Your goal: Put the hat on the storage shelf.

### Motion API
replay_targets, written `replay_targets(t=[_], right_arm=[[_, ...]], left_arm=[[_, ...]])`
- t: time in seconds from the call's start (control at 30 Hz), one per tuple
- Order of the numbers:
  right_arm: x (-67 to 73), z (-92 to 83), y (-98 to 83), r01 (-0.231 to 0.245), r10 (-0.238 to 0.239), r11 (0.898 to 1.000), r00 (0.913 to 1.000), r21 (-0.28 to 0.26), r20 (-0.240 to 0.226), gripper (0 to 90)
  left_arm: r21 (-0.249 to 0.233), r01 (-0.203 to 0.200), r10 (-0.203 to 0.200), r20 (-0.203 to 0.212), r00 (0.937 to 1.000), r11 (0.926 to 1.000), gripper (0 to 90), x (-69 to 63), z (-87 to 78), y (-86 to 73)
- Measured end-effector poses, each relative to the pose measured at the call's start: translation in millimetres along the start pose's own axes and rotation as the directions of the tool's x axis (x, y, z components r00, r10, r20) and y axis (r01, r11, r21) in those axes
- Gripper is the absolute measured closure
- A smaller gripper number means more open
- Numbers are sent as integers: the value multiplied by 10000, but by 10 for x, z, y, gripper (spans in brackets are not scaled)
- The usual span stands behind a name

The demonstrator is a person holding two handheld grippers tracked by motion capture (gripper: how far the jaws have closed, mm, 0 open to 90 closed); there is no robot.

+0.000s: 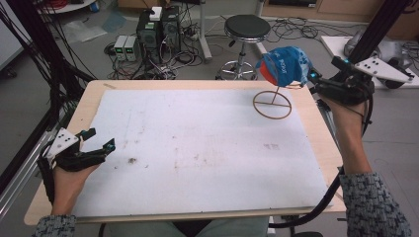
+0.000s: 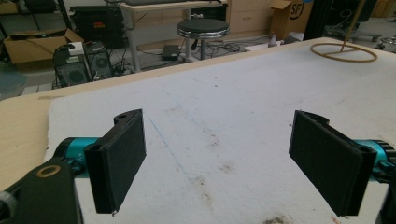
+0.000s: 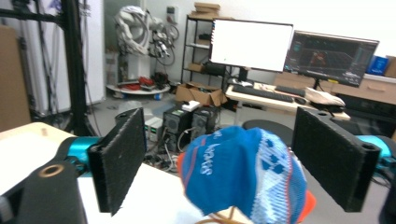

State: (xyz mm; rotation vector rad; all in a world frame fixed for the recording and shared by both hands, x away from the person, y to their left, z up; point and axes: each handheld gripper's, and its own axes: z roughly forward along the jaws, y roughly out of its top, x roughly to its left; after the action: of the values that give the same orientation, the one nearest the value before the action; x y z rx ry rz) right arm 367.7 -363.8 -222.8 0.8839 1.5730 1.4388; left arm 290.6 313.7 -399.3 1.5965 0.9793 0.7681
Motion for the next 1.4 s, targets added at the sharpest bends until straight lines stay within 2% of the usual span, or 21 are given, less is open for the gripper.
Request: replay_targets(t=[0.1, 0.27, 0.33, 0.53, 0.7, 0.93, 1.07, 1.27, 1.4], right_arm=[[89, -76, -70, -7, 6, 9995, 10000, -327, -32, 127], [170, -159, -177, -61, 52, 9979, 9999, -639, -145, 123], [203, -200, -277, -233, 216, 9961, 9995, -855, -212, 121], [258, -245, -497, -575, 547, 9948, 9979, -845, -354, 120], [285, -288, -655, -664, 628, 9941, 9970, -858, -441, 120], [368, -311, -904, -681, 655, 9967, 9962, -442, -576, 111], [460, -281, -1041, -493, 478, 9986, 9965, -207, -681, 109], [614, -212, -1347, -528, 577, 9972, 9935, 522, -977, 109], [716, -156, -1571, -353, 462, 9944, 9930, 1000, -1091, 109]], left_arm=[[15, -33, 33, 25, 10000, 10000, 189, -6, 6, 4], [13, -14, 14, 35, 10000, 10000, 189, -6, 7, 2], [13, 14, -14, 14, 10000, 10000, 189, -4, 2, -1], [27, 24, -24, -9, 10000, 10000, 189, 4, -1, -8], [23, 44, -44, -30, 10000, 10000, 189, 11, 0, -13], [53, 13, -13, -10, 10000, 10000, 189, 3, 27, -18], [74, -13, 13, 54, 10000, 10000, 188, -7, 37, -18], [53, 42, -42, 30, 10000, 10000, 188, 14, 46, -20], [77, 49, -49, 32, 10000, 10000, 188, 8, 85, -21]])
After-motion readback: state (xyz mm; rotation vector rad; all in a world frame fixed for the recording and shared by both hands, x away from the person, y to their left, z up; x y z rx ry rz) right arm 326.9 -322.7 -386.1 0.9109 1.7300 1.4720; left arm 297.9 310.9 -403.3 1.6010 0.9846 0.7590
